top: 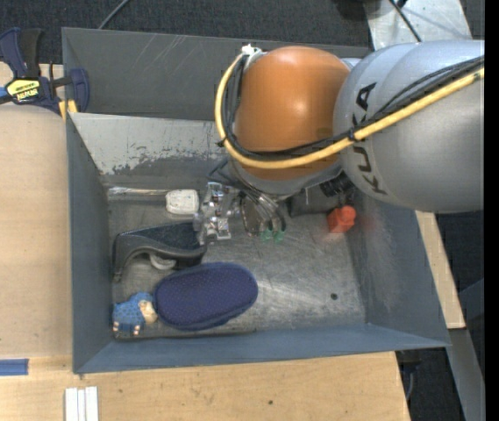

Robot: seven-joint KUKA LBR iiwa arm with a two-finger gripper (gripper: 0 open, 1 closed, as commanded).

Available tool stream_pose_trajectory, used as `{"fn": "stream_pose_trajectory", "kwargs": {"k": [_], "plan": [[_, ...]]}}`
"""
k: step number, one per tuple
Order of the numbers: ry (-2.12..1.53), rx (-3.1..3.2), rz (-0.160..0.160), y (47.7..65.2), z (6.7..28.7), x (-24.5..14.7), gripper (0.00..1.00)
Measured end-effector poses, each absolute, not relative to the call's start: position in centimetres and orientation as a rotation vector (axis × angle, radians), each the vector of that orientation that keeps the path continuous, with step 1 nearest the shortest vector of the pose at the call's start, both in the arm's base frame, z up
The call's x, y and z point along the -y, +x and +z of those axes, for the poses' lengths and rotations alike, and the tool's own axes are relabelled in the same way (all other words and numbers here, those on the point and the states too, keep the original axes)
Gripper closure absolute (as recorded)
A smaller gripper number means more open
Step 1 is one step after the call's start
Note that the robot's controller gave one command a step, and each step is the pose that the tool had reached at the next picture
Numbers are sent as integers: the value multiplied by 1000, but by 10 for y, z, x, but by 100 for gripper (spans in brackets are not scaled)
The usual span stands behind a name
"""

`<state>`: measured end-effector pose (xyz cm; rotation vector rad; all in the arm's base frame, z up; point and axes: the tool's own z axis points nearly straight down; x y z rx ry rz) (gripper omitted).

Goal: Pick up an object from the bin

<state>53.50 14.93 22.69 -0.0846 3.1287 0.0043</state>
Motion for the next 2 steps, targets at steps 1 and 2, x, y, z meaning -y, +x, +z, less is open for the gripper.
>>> {"fn": "stream_pose_trajectory", "kwargs": {"k": [1,2], "plan": [[-97,-3128,6,537,126,-146,100],[-183,-3124,2,546,212,-140,100]]}}
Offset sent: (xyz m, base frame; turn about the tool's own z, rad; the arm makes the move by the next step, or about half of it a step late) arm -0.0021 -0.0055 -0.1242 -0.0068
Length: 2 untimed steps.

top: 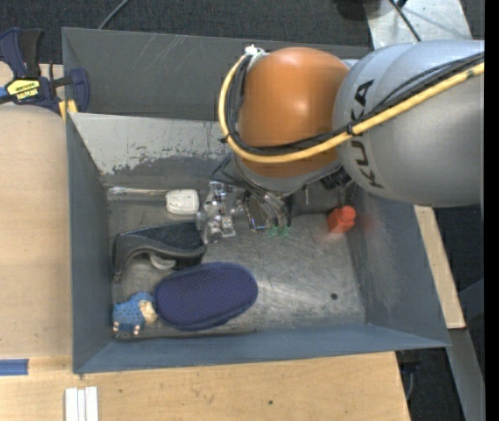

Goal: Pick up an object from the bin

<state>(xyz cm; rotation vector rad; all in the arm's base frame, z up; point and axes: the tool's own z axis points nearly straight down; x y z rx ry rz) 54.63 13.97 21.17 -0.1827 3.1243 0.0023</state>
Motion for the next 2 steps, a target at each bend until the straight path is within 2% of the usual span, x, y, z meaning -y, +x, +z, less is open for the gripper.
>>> {"fn": "stream_pose_trajectory", "kwargs": {"k": [1,2], "plan": [[-271,-3121,2,550,128,-135,100],[-483,-3090,2,553,330,-129,100]]}}
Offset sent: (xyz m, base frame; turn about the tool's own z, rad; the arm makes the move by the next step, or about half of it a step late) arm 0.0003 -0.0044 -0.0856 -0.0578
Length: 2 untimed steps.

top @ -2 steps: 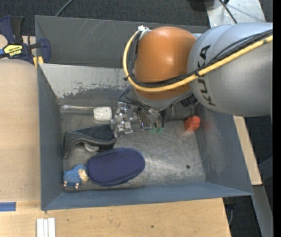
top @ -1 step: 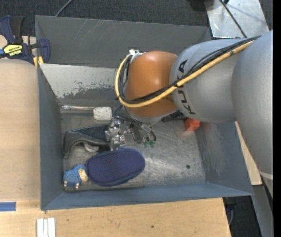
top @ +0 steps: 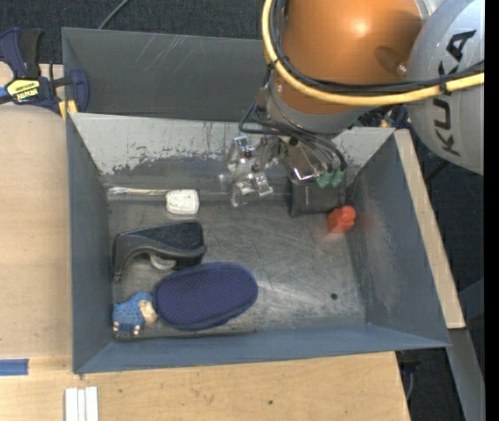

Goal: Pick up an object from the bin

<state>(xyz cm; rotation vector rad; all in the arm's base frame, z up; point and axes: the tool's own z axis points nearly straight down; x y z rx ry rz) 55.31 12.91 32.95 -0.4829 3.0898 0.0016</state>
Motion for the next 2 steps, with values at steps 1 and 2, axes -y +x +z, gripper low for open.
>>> {"fn": "stream_pose_trajectory", "kwargs": {"k": [1,2], "plan": [[-304,-3131,0,542,241,-135,100],[273,-3129,-1,521,121,-126,100]]}}
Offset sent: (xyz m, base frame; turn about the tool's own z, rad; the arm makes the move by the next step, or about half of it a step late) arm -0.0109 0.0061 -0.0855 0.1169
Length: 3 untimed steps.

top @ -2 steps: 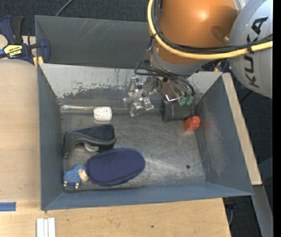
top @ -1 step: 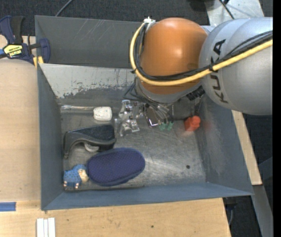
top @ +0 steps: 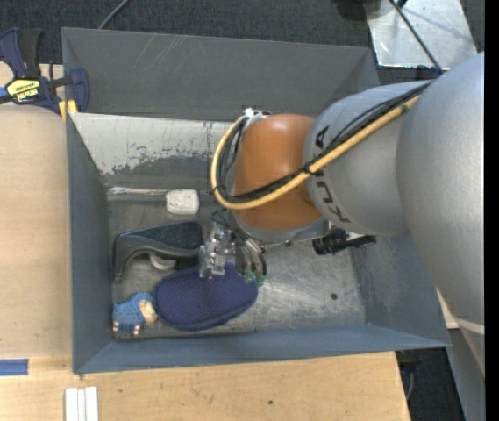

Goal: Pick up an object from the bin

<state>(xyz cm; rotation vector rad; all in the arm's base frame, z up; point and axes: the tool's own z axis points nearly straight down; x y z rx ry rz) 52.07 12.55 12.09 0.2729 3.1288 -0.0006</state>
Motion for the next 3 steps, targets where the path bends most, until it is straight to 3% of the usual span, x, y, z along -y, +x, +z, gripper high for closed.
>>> {"fn": "stream_pose_trajectory", "kwargs": {"k": [1,2,3], "plan": [[193,-3126,4,522,193,-128,100],[65,-3127,7,512,88,-121,100],[-171,-3125,3,514,245,-129,100]]}}
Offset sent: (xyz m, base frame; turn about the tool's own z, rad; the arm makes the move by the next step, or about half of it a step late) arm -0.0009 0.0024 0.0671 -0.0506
